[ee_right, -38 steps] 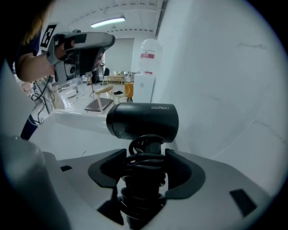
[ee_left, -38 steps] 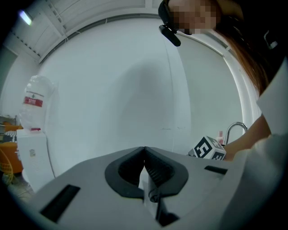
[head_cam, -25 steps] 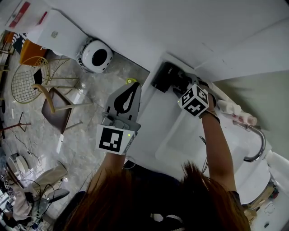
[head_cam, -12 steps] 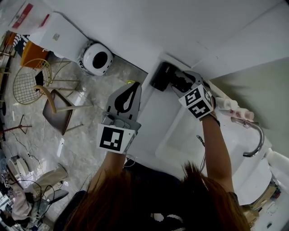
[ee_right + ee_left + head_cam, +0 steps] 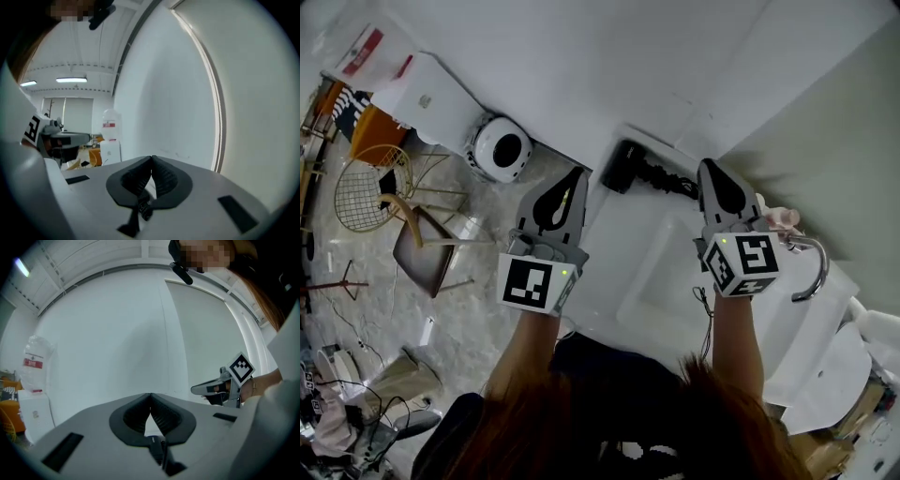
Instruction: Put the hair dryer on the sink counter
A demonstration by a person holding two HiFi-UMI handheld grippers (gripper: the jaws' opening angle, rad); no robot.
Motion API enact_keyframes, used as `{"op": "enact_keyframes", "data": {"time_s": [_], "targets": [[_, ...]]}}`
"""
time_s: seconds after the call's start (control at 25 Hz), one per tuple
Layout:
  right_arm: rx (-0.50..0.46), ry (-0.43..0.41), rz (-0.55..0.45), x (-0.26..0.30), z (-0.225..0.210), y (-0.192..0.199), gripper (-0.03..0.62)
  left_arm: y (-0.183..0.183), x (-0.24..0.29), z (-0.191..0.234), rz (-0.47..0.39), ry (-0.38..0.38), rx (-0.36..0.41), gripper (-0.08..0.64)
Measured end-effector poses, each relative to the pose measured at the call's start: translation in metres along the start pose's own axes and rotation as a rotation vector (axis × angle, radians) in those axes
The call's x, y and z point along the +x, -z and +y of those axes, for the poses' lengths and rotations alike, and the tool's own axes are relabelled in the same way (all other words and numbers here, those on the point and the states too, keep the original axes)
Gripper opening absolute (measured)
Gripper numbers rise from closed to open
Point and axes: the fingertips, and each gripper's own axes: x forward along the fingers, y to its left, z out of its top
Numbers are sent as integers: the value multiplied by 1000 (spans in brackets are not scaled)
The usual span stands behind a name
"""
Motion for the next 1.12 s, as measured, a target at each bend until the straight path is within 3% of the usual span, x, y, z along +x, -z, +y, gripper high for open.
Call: {"op": "enact_keyframes", "data": {"time_s": [0.32,0.48,1.12], "targets": [[88,107,-199,-108,6,-68,15,-49,-36,-40,-40,31,15,18],[89,105,-252,-141,12,-82,15,-70,-49,-53,-83,34,19,18],[70,142,-243,-172,13,-88,15,-79,-62,-74,-87,42,39,18]]}}
